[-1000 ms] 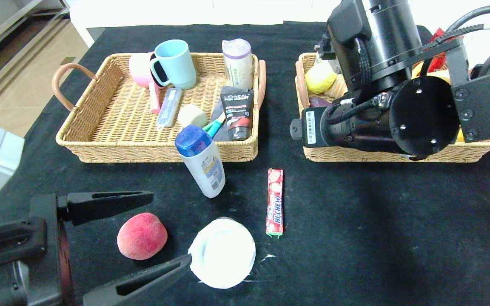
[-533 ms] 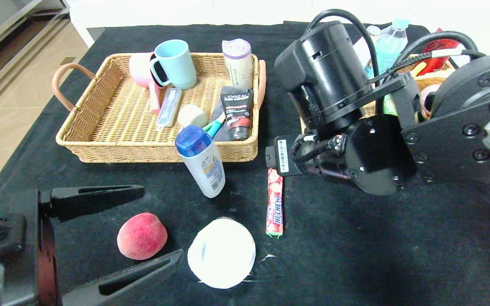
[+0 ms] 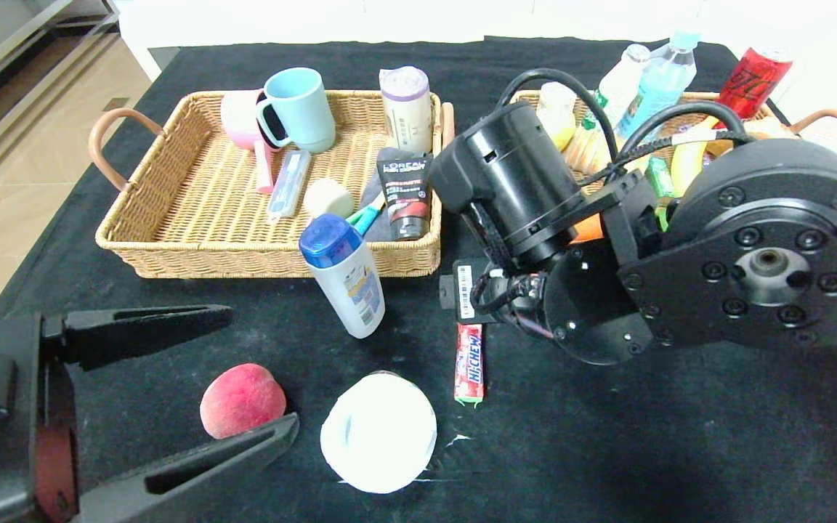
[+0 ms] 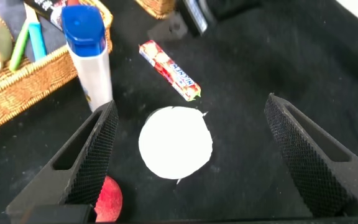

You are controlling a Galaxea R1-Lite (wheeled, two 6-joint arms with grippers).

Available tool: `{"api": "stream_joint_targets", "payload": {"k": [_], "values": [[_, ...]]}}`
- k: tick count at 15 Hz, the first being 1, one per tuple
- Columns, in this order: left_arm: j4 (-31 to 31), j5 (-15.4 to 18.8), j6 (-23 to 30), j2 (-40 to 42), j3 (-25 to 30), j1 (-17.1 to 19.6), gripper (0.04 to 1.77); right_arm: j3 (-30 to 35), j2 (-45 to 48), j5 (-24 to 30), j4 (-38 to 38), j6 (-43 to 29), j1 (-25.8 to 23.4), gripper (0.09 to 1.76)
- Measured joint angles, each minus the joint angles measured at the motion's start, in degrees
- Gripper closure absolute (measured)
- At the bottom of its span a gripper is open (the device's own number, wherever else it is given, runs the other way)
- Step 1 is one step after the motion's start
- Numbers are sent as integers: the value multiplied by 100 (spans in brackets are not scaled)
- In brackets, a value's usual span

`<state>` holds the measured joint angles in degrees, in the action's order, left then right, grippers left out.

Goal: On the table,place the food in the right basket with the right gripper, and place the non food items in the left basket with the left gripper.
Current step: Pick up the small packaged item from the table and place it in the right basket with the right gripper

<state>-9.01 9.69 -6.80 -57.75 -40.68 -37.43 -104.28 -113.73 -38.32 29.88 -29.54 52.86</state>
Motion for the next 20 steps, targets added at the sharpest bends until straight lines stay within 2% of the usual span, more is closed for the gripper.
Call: {"api": "stream_joint_targets", "payload": {"k": [20], "values": [[39,-7,-55,227,-41,-94,9,196,-653,-267,-23,-72,185,15]]}}
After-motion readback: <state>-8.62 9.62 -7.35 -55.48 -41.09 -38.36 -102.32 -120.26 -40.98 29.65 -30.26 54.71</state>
